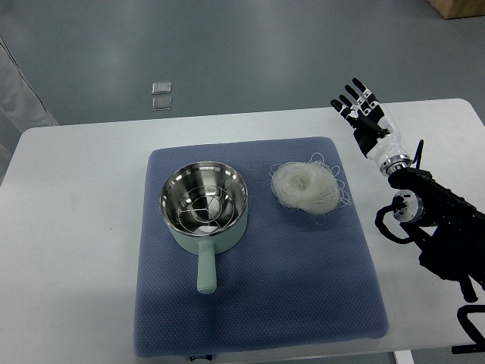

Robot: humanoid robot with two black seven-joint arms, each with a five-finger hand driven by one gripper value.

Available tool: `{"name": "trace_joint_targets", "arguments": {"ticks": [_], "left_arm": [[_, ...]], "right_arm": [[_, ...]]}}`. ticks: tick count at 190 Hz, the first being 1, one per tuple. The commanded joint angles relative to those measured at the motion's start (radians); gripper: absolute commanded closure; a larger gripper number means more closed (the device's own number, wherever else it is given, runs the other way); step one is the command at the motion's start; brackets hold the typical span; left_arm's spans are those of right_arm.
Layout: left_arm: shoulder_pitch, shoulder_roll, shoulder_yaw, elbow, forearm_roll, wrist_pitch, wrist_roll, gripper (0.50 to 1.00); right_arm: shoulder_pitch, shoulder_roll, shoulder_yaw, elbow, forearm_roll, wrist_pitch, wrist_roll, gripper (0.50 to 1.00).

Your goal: Put vermicelli into pot with right hand

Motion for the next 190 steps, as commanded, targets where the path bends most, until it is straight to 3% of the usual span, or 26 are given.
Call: {"name": "trace_joint_targets", "arguments": {"ticks": [1, 60, 83, 120, 190], "left_arm": [[0.000, 0.000, 0.000, 0.000, 0.000, 0.000, 0.000, 0.500], [0.000, 0.000, 0.000, 0.000, 0.000, 0.000, 0.000, 0.500], [0.000, 0.000, 0.000, 0.000, 0.000, 0.000, 0.000, 0.500], [0.000, 0.000, 0.000, 0.000, 0.000, 0.000, 0.000, 0.500], [0.000, 0.000, 0.000, 0.000, 0.000, 0.000, 0.000, 0.500]], "right_arm": [[0.007, 0.001, -0.004, 0.001, -0.002, -0.002, -0.001, 0.572], [0.014, -0.005, -0.011, 0.010, -0.005, -0.014, -0.005, 0.570], [0.020, -0.068, -0.012, 0.035, -0.044, -0.015, -0.003, 0.570], [0.076, -0.096, -0.057, 0.076, -0.290, -0.014, -0.003, 0.572], [0.241, -0.344, -0.368, 0.266, -0.784, 0.050, 0.012, 0.572]]}}
